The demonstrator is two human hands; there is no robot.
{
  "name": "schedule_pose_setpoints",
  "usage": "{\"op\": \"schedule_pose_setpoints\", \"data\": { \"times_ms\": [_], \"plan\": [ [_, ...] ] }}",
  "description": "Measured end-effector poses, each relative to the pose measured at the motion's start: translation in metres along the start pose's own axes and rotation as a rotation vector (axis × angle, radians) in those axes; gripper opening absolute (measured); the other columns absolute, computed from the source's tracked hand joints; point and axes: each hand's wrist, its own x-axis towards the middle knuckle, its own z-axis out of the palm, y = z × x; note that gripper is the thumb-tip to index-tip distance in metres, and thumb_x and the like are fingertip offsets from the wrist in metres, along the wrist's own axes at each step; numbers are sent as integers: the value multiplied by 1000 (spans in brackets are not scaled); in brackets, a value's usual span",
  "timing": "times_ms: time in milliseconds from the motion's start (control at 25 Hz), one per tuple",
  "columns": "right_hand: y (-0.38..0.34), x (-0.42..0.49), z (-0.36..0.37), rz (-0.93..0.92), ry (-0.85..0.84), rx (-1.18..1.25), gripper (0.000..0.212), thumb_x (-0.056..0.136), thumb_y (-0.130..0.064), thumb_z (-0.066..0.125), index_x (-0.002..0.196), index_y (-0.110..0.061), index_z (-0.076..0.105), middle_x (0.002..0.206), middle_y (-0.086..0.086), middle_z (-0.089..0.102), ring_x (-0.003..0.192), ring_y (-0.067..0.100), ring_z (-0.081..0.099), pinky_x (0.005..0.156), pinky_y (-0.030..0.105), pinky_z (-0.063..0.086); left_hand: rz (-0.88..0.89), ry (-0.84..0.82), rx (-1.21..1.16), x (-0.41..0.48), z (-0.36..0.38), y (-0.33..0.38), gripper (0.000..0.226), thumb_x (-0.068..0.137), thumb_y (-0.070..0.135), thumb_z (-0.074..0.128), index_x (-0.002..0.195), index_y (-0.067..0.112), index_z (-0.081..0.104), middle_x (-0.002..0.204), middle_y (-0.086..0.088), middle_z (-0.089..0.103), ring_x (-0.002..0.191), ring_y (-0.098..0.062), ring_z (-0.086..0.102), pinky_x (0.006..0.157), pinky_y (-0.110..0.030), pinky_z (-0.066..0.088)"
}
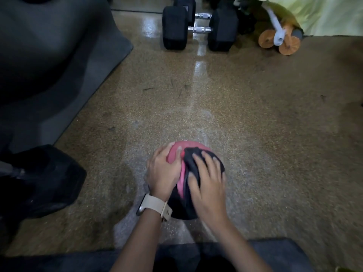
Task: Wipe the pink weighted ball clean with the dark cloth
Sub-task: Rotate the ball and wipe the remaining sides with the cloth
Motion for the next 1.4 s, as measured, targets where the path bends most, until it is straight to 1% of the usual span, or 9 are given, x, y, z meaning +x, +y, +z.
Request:
{"op": "schedule_pose_setpoints", "data": {
  "times_ms": [160,400,520,600,800,1000,1160,1240,1400],
  "plan": [
    [9,88,-9,266,-167,113,31,96,-35,37,105,-18,61,113,7,62,108,31,57,77,35,38,-32,28,6,-9,2,2,74,75,77,36,133,41,63,147,8,58,139,-23,49,116,-52,39],
    [5,-20,2,3,5,26,52,96,-47,26,145,-33,38,155,-8,30,147,19,17,118,44,13,-28,17,-5,-3,0,1,58,84,68,46,131,41,65,142,7,61,135,-24,53,114,-50,41],
    [32,35,-4,383,-35,431,36,99,-41,34,117,-24,61,125,0,60,118,20,53,96,35,41,-26,20,18,-12,-2,0,68,77,75,39,134,44,62,148,9,56,140,-23,48,116,-53,39],
    [33,72,-9,478,-114,369,33,99,-37,38,100,-19,66,105,5,67,97,25,60,82,35,44,-43,30,26,-16,-3,5,67,79,73,40,135,43,61,148,7,56,139,-25,48,115,-53,39],
    [7,-16,11,-64,55,75,47,97,-42,29,142,-36,40,151,-7,39,144,19,24,119,40,16,-48,11,-20,-6,-6,3,60,83,66,44,133,39,64,142,2,60,134,-28,52,113,-47,42],
    [49,42,4,575,-42,620,39,94,-47,34,113,-29,63,111,4,66,109,27,61,94,42,46,-19,-2,-39,-13,-7,0,62,81,67,44,134,41,63,147,6,56,139,-23,48,115,-41,37],
    [7,41,-1,2,-80,4,45,98,-41,32,133,-25,54,137,-3,55,129,20,46,107,37,32,-49,5,-32,-15,-11,3,66,80,63,41,136,35,63,146,1,59,138,-27,50,115,-39,36],
    [12,20,-3,-192,-67,-8,45,98,-42,33,138,-28,49,143,-8,48,136,16,39,114,38,25,-6,-6,-74,-22,-15,-2,69,77,64,41,134,34,65,142,2,61,135,-24,52,113,-36,38],
    [51,46,-18,619,-283,811,42,98,-45,43,111,-14,69,102,10,70,94,25,63,80,32,50,-63,-66,-145,-37,-29,-19,54,80,63,66,129,39,66,139,10,58,128,-13,52,111,-36,39]
  ]
}}
